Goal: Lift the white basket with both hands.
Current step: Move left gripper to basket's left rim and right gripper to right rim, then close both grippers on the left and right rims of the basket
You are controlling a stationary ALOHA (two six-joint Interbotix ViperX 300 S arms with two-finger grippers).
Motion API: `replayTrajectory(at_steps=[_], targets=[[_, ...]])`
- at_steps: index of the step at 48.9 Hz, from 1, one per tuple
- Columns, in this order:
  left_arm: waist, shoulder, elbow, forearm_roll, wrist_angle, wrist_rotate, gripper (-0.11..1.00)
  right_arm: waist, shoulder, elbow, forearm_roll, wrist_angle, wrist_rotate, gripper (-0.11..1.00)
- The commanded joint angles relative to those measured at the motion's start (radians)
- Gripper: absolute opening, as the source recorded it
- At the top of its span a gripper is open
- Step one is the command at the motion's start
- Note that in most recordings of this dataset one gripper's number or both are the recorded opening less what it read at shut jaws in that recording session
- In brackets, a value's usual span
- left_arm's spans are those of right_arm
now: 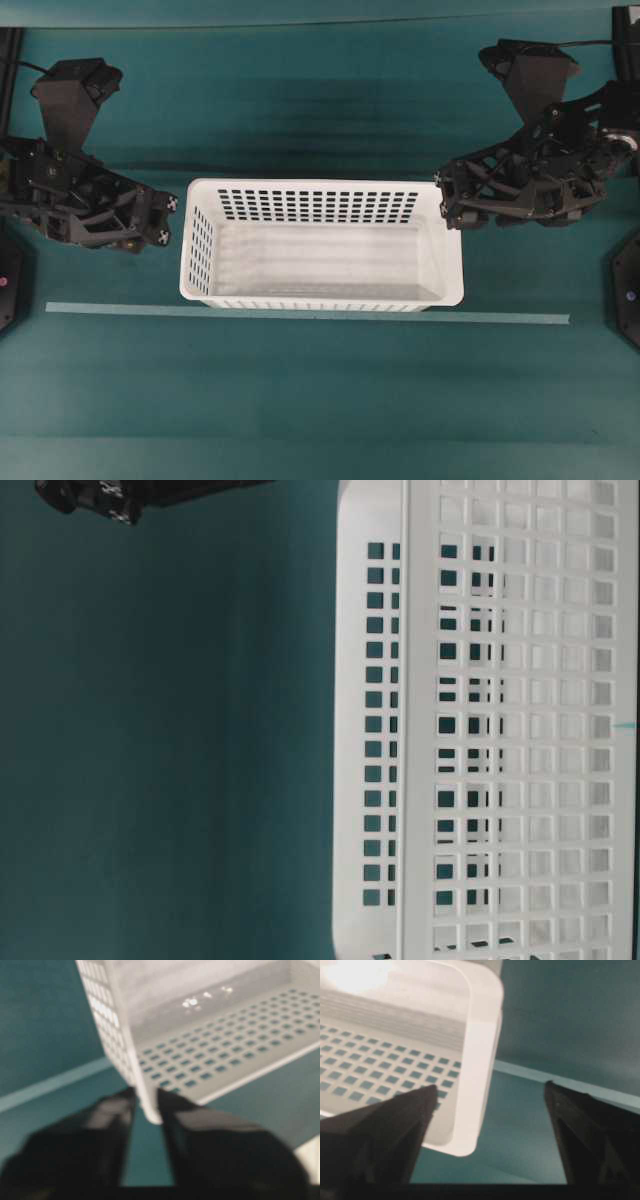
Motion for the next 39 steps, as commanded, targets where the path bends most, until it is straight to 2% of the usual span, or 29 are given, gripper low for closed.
replayTrajectory(at_steps=[1, 7, 11, 19, 27, 39], targets=[[0.000, 0.011, -0.006, 0.005, -0.012, -0.003, 0.49, 0.002, 0.034, -0.002, -0.003, -0.008, 0.005, 0.95], [0.002, 0.021, 0.002, 0.005, -0.015, -0.014, 0.85, 0.003, 0.063, -0.002, -0.002, -0.017, 0.025, 0.95], [0.005, 0.044, 0.006, 0.006, -0.028, -0.023, 0.98, 0.008, 0.094, -0.005, 0.000, -0.028, 0.060, 0.95], [0.006, 0.114, 0.018, 0.005, -0.107, -0.031, 0.95, 0.028, 0.153, 0.002, -0.006, -0.081, 0.086, 0.95], [0.006, 0.209, 0.026, 0.005, -0.141, -0.051, 0.96, 0.037, 0.206, 0.020, -0.041, -0.129, 0.095, 0.95], [0.008, 0.314, 0.028, 0.006, -0.213, -0.055, 0.96, 0.058, 0.281, 0.044, -0.044, -0.241, 0.146, 0.95]])
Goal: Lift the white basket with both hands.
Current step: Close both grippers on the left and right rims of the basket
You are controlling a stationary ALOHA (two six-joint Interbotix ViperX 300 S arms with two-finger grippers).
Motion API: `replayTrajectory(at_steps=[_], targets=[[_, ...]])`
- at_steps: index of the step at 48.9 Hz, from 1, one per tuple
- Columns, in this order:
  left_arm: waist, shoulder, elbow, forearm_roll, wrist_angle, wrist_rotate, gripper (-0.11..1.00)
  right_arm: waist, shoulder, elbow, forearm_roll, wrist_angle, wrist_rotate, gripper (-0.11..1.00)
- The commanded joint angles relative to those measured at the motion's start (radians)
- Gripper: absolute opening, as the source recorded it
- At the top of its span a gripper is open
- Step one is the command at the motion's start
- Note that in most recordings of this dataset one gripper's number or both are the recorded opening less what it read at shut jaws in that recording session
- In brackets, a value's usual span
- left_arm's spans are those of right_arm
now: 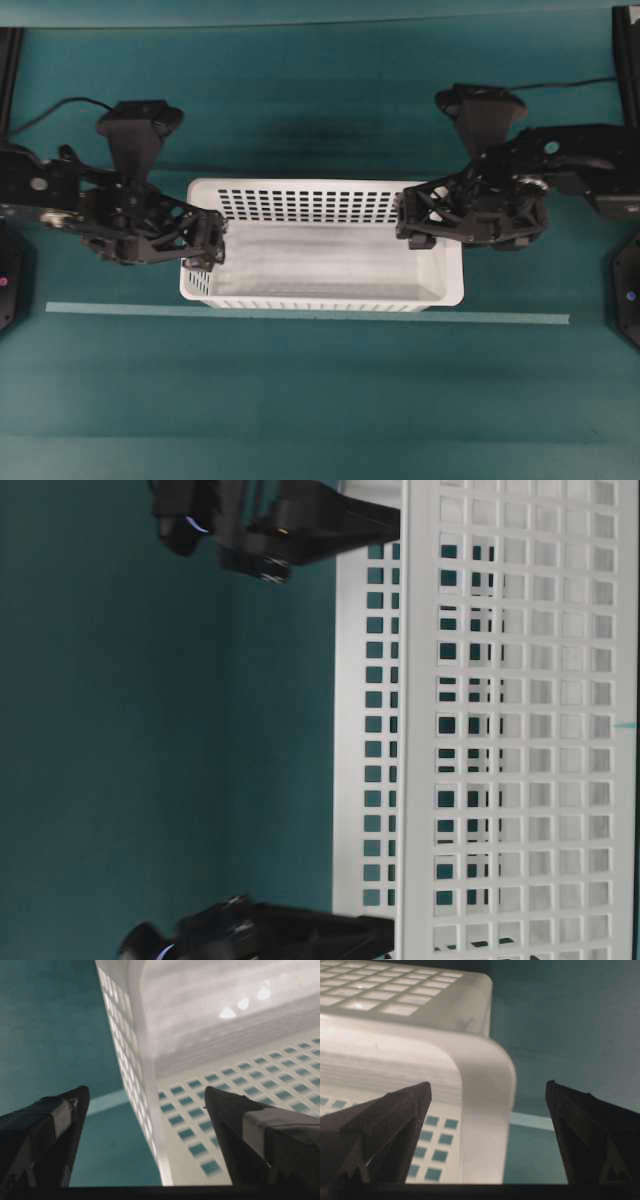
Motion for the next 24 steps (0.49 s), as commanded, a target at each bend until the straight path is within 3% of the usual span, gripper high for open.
replayTrajectory(at_steps=[1, 24], targets=[[0.003, 0.037, -0.009, 0.003, -0.031, 0.000, 0.96, 0.014, 0.044, 0.002, -0.003, -0.037, 0.023, 0.95], [0.003, 0.091, -0.008, 0.002, -0.066, -0.037, 0.95, 0.028, 0.061, 0.025, -0.003, -0.081, 0.067, 0.95]])
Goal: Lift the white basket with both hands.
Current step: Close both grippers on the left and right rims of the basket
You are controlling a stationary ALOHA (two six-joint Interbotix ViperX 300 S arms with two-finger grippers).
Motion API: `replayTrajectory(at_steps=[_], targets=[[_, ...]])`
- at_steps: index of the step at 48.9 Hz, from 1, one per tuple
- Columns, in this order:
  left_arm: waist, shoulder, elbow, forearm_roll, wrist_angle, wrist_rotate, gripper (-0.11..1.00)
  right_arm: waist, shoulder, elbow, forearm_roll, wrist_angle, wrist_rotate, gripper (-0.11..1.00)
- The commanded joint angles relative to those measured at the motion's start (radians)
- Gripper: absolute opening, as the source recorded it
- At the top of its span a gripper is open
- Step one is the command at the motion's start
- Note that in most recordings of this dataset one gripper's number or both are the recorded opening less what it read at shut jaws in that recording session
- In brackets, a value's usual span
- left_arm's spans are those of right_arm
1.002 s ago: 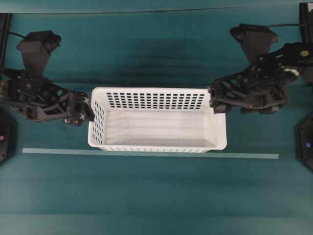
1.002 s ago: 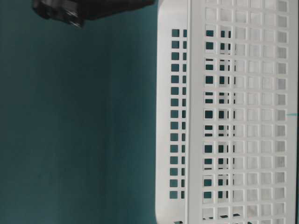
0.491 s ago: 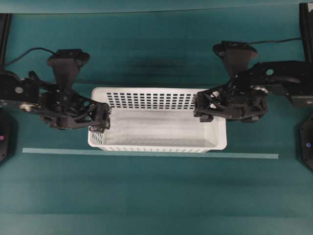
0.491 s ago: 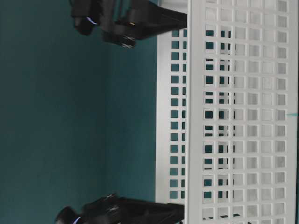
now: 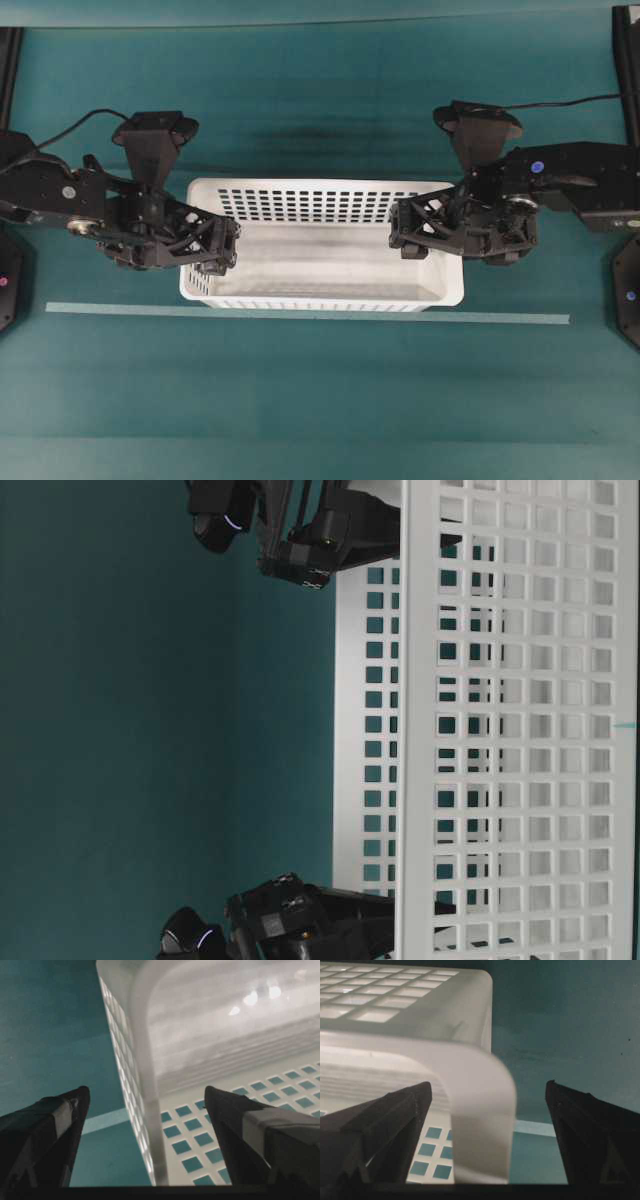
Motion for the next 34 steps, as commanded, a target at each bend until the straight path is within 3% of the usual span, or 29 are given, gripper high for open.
replayTrajectory(at_steps=[1, 13, 18, 23, 29, 31, 34], targets=[[0.003, 0.025, -0.006, 0.005, -0.015, -0.011, 0.95, 0.003, 0.031, -0.006, -0.002, -0.011, 0.000, 0.95], [0.002, 0.032, 0.000, 0.006, -0.020, -0.032, 0.93, 0.006, 0.040, -0.002, -0.002, -0.032, 0.002, 0.93], [0.003, 0.035, 0.002, 0.005, -0.020, -0.032, 0.86, 0.006, 0.043, 0.005, -0.002, -0.040, 0.008, 0.81], [0.003, 0.041, 0.000, 0.005, -0.020, -0.034, 0.67, 0.008, 0.046, 0.015, 0.002, -0.064, 0.032, 0.58], [0.002, 0.052, -0.003, 0.006, -0.020, -0.032, 0.30, 0.006, 0.052, 0.018, 0.002, -0.077, 0.063, 0.24], [0.002, 0.052, -0.003, 0.006, -0.025, -0.021, 0.20, 0.008, 0.052, 0.020, 0.002, -0.077, 0.066, 0.18], [0.000, 0.052, -0.002, 0.006, -0.032, -0.018, 0.10, 0.008, 0.054, 0.020, 0.002, -0.078, 0.066, 0.19]])
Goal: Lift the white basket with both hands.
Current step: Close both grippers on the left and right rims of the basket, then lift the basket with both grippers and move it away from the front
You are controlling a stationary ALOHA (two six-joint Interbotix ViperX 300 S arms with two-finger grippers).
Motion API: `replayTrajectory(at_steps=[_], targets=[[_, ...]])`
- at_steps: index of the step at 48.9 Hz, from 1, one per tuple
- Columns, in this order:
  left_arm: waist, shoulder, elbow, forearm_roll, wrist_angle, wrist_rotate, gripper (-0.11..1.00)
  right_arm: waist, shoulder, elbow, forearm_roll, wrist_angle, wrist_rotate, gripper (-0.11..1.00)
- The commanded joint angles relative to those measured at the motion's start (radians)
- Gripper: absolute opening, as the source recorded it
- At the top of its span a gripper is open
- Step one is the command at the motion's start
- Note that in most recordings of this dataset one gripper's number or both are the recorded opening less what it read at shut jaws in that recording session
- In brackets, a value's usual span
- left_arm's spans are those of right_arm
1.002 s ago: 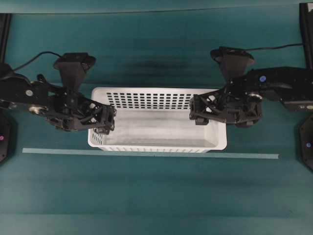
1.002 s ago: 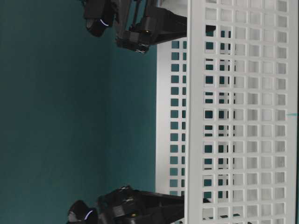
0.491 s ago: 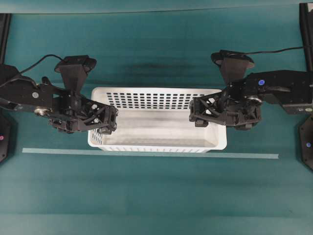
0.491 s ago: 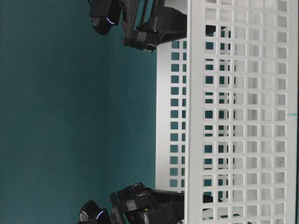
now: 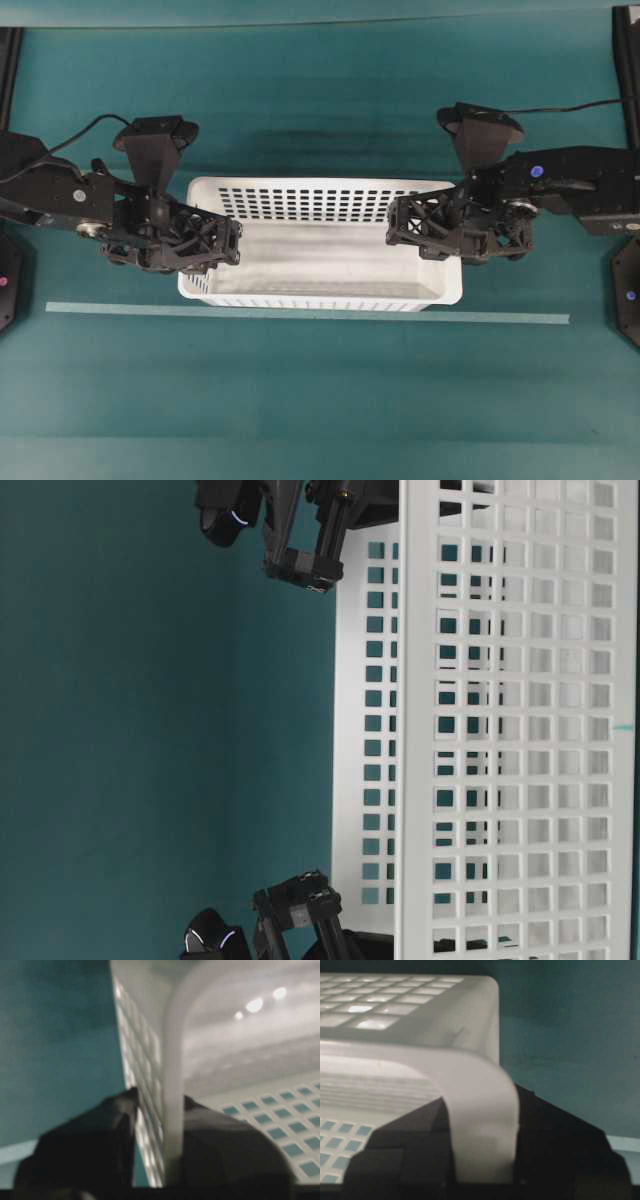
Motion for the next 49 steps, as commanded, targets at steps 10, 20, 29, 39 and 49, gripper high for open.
replayTrajectory(at_steps=[10, 20, 29, 39, 49], targets=[[-0.003, 0.017, -0.008, 0.005, -0.020, 0.011, 0.08, 0.003, 0.044, 0.002, 0.003, -0.012, 0.003, 0.19], [-0.003, 0.018, -0.011, 0.005, -0.020, 0.006, 0.08, 0.005, 0.044, 0.003, -0.002, -0.012, 0.000, 0.19], [-0.005, 0.018, -0.015, 0.005, -0.020, 0.005, 0.08, 0.005, 0.044, 0.002, -0.002, -0.009, 0.000, 0.19], [-0.005, 0.011, -0.037, 0.005, -0.020, 0.008, 0.08, 0.006, 0.035, -0.012, -0.002, 0.029, -0.002, 0.19], [-0.009, -0.064, -0.117, 0.006, 0.011, 0.014, 0.07, 0.011, -0.051, -0.101, -0.005, 0.175, -0.005, 0.19]])
